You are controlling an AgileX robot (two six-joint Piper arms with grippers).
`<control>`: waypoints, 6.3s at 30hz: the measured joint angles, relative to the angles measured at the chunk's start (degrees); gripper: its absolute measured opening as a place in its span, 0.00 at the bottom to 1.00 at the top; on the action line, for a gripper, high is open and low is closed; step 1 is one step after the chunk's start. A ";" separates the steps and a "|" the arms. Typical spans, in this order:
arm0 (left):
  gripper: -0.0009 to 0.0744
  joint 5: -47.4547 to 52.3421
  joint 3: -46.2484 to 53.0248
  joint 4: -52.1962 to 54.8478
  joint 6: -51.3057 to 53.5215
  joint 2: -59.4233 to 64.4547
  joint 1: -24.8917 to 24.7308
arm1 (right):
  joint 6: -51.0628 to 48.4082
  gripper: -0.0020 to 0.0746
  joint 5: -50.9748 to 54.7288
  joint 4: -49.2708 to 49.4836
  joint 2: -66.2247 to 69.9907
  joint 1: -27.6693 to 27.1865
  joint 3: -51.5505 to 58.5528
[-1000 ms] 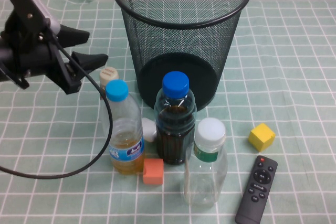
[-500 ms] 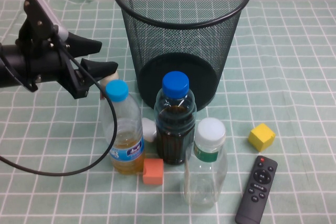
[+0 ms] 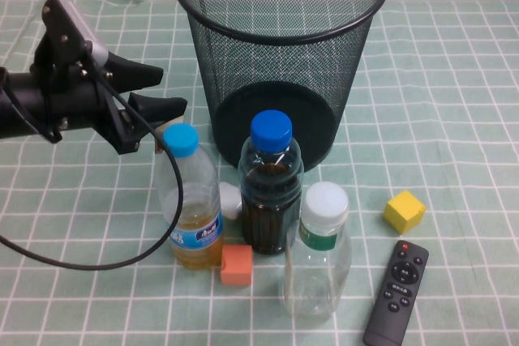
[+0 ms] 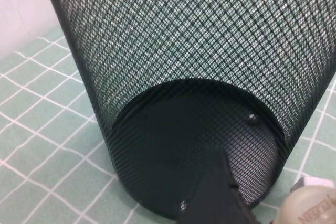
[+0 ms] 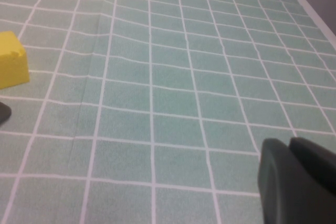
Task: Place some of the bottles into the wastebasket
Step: Pick up a bottle from the table with left arm, then place the bottle in the trash can, then pick up a bottle from the table with right arm
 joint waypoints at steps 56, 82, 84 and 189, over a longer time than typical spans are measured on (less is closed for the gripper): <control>0.90 2.38 -0.35 2.86 -1.34 1.14 1.39 | 0.00 0.02 0.00 0.00 0.00 0.00 0.00; 0.73 0.50 -0.35 -1.69 0.48 5.88 0.23 | 0.00 0.02 0.00 0.00 0.00 0.00 0.00; 0.67 0.50 -0.35 -1.69 0.38 6.11 0.23 | 0.00 0.02 0.00 0.00 0.00 0.00 0.00; 0.01 12.73 -47.11 87.96 -99.16 -19.79 -21.62 | 0.00 0.02 0.00 0.13 0.00 0.00 0.00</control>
